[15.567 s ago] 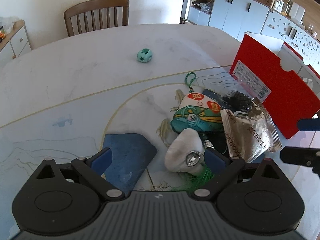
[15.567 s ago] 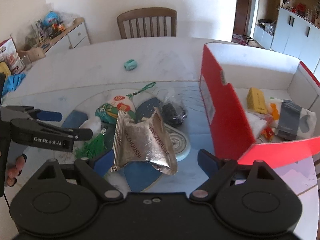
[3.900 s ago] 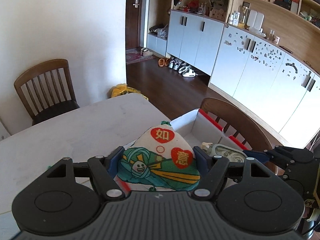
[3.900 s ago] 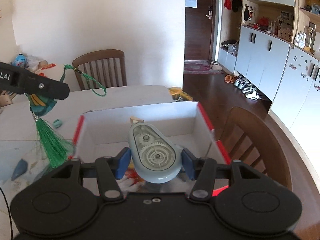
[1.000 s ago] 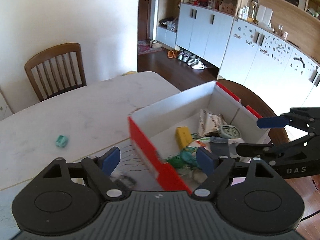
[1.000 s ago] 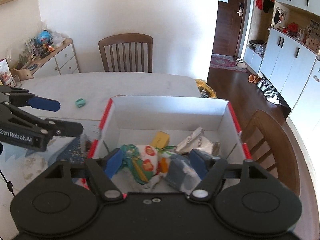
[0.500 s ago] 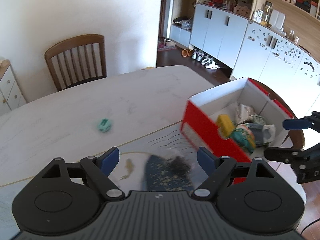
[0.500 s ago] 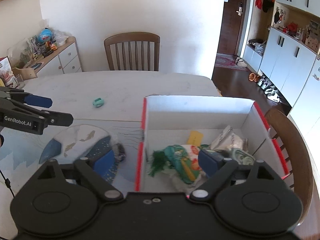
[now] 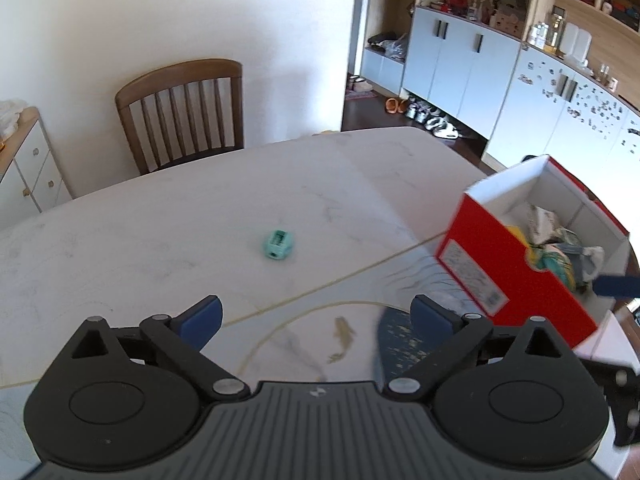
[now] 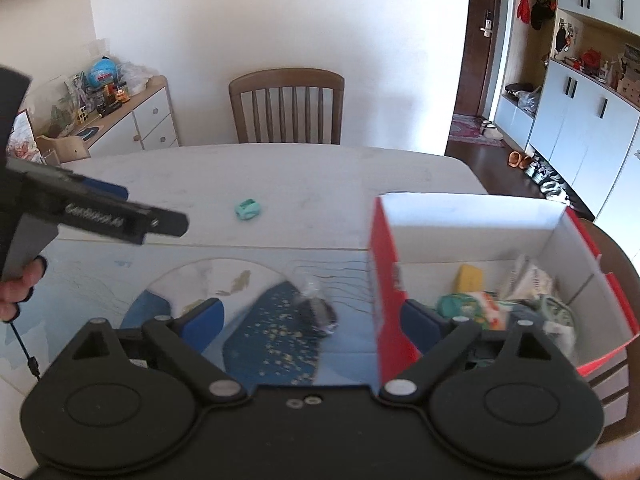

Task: Organize objects
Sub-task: 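Move the left gripper over the teal sharpener while the right gripper moves over the black bead bag, then grasp the teal pencil sharpener with the left gripper while the right gripper grasps the clear black-bead bag, then carry the sharpener and bead bag with both grippers into the red shoebox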

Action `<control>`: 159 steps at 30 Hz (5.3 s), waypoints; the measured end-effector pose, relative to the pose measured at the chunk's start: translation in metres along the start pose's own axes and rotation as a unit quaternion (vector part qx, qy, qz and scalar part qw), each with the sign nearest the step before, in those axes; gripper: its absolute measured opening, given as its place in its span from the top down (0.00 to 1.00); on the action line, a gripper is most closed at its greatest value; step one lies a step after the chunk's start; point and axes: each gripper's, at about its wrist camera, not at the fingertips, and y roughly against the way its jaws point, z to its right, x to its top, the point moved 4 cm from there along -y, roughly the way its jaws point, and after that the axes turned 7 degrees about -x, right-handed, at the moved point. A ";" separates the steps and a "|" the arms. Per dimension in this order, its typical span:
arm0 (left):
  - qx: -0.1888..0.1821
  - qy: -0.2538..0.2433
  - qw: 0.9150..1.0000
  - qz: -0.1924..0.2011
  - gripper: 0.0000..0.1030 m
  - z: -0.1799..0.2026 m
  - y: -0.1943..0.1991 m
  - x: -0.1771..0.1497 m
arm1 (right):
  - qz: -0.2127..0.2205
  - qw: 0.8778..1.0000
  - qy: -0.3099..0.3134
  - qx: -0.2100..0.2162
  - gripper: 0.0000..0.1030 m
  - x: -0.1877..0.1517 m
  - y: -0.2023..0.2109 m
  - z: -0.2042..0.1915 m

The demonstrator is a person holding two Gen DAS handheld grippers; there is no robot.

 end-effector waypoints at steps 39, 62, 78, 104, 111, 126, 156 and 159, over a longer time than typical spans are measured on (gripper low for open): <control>0.035 0.004 0.999 -0.026 0.02 -0.051 -0.182 0.024 | -0.061 0.990 -0.078 -0.104 0.18 -0.031 -0.150 -0.032; 0.031 -0.037 0.999 -0.007 0.71 -0.035 -0.182 0.025 | -0.057 0.990 -0.098 -0.088 0.63 -0.028 -0.140 -0.031; 0.012 -0.022 0.999 -0.026 0.71 -0.026 -0.126 0.008 | -0.070 0.988 -0.131 -0.033 0.69 -0.021 -0.099 -0.026; -0.014 0.006 1.000 -0.021 0.71 0.067 0.012 -0.005 | -0.028 0.992 -0.121 0.037 0.69 0.003 0.007 0.029; -0.029 -0.006 0.999 -0.021 0.71 0.116 0.006 0.005 | -0.021 0.993 -0.105 0.039 0.69 0.003 0.018 0.065; -0.030 -0.033 0.998 -0.033 0.71 0.216 -0.046 0.040 | -0.005 0.993 -0.116 0.001 0.68 -0.001 0.014 0.188; 0.021 -0.036 0.991 -0.125 0.71 0.280 -0.201 0.066 | -0.049 0.995 -0.084 0.006 0.68 -0.015 -0.084 0.257; 0.022 -0.039 0.990 -0.134 0.71 0.282 -0.210 0.061 | -0.055 0.996 -0.071 0.008 0.68 -0.018 -0.087 0.255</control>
